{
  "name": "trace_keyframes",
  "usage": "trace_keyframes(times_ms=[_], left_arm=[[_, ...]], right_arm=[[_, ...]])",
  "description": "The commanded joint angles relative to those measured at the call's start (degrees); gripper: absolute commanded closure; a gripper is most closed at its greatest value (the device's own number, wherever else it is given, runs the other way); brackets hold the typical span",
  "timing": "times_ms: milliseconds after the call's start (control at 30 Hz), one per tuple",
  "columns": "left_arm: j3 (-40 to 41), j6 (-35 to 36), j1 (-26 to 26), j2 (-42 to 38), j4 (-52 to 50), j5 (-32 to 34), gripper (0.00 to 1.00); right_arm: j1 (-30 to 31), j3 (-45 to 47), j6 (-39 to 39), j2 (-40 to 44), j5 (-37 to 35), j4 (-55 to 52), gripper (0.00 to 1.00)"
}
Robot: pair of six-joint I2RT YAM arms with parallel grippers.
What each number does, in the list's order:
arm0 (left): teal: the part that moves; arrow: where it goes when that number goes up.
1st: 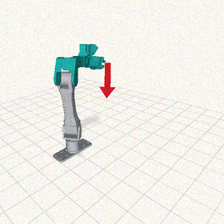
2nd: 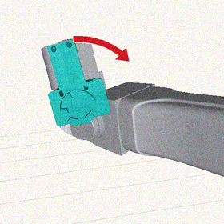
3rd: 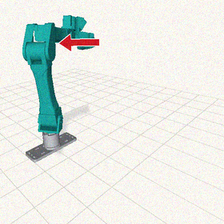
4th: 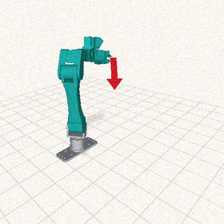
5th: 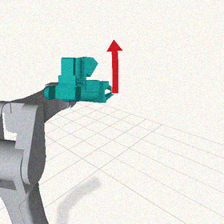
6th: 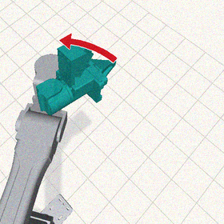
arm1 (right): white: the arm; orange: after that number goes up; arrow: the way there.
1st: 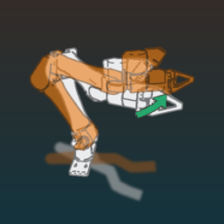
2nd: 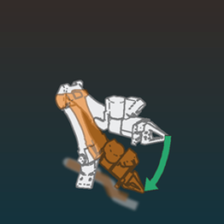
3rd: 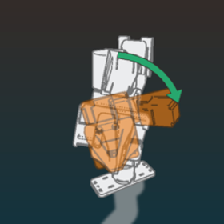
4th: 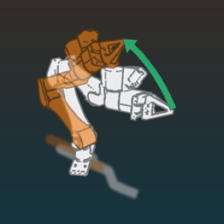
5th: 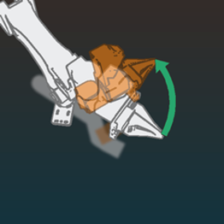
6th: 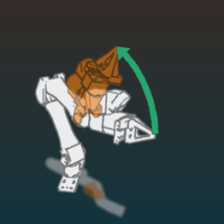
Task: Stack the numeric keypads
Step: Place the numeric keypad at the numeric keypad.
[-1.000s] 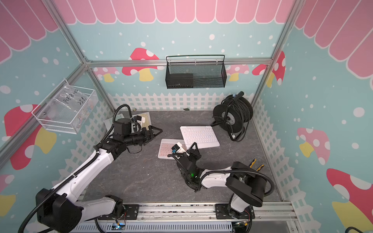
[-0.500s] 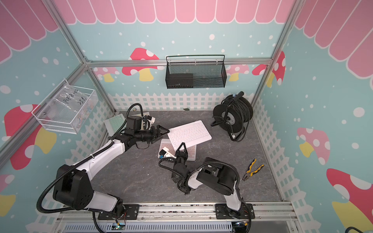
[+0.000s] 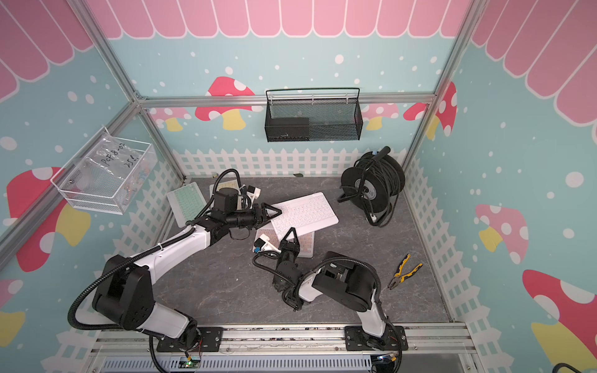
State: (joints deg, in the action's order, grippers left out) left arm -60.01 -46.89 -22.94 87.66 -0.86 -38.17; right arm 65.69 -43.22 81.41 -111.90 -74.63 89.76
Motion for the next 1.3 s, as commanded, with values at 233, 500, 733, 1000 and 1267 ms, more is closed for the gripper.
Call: trace_keyframes(times_ms=[233,500,733,1000,1267], left_arm=[[1.8,-4.6,-0.3,2.4,8.6,1.4,0.57],[1.5,-5.4,-0.3,3.4,8.7,2.4,0.71],[1.1,-8.3,-0.3,4.9,11.4,2.0,0.81],[-0.4,-8.9,-0.2,5.3,11.9,1.3,0.83],[-3.4,-14.3,2.6,8.2,18.5,-2.0,0.86]], right_arm=[[0.2,-2.3,0.4,-0.6,-2.7,17.2,0.89],[0.7,-3.8,-0.4,-1.0,-3.9,17.2,0.87],[1.0,-5.8,-0.7,-2.4,-5.3,17.2,0.83],[1.2,-9.1,0.2,-3.3,-7.4,17.2,0.54],[1.2,-11.9,1.9,-4.0,-8.8,17.2,0.26]])
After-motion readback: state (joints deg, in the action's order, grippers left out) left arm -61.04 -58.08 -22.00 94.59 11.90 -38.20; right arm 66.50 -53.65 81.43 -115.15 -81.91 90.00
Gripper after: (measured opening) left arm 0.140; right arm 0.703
